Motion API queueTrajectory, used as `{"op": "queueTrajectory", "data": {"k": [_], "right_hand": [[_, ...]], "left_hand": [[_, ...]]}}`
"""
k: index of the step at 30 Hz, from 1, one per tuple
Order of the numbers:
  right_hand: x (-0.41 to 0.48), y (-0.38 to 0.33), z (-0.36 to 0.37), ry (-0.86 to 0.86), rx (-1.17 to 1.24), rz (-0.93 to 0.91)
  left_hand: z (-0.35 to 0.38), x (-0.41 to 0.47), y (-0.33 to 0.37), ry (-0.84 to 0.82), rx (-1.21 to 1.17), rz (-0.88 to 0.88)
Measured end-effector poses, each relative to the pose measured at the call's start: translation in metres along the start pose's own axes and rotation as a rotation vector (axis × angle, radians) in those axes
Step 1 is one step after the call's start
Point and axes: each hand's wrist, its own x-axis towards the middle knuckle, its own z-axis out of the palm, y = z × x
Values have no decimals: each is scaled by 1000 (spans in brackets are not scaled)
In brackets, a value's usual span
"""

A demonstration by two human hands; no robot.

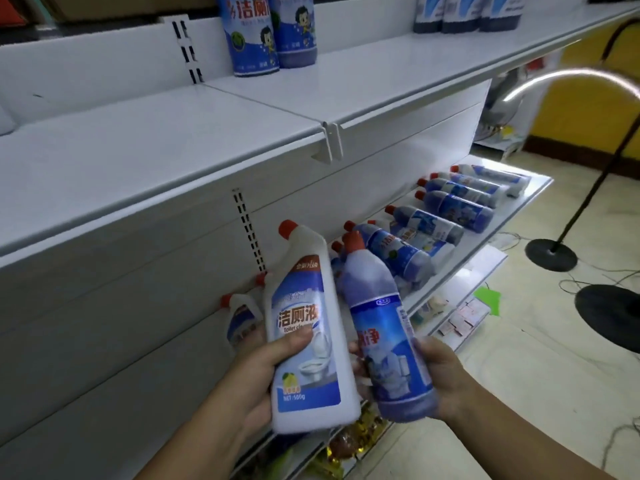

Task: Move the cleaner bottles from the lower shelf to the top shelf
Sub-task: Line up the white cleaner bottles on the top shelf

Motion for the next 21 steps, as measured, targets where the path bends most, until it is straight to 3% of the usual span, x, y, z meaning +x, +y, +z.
{"op": "queueTrajectory", "data": {"k": [5,11,15,19,21], "right_hand": [[-30,-12,13,107,63,-86],[-83,-44,63,285,-214,-441],[-91,-54,115,181,-268,-507],[-85,-70,176,-76,-280,-574],[-70,-82,201,-101,-302,-545]], "left_hand": [[29,-12,9,-133,142,86],[61,-47,38,-379,297,159],[76,-91,58,-484,355,274],[79,-138,86,-380,417,573],[77,-161,105,-320,380,706]]}}
